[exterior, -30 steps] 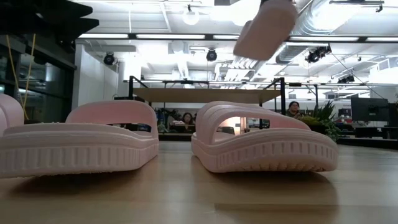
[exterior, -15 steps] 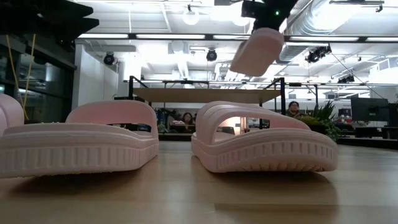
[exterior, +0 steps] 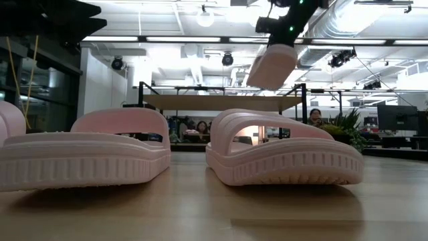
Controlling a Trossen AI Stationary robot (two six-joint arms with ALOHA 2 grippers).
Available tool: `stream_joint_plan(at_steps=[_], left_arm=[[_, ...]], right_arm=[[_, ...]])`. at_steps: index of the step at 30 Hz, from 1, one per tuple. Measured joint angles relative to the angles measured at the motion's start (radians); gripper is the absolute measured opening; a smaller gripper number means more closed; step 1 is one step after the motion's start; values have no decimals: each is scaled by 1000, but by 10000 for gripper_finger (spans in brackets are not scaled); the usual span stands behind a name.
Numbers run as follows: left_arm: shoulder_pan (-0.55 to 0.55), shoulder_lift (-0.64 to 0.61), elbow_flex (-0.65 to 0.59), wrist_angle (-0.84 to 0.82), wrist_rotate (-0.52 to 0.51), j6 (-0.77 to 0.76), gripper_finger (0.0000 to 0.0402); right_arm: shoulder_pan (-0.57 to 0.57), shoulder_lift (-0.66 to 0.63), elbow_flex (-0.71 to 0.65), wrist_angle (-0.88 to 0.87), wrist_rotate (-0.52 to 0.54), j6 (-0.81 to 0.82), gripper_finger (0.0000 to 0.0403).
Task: Pick and place slides into the shelf
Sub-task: Put the pink slide on the shelf
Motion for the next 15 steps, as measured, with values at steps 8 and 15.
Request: stream_joint_plan(at_steps=[8,15], left_arm=[[0,0,0,0,1,0,170],[0,0,0,0,1,0,170]], right_arm=[[-43,80,0,8,0,-19,0],[-54,112,0,7,-3,-39,0]])
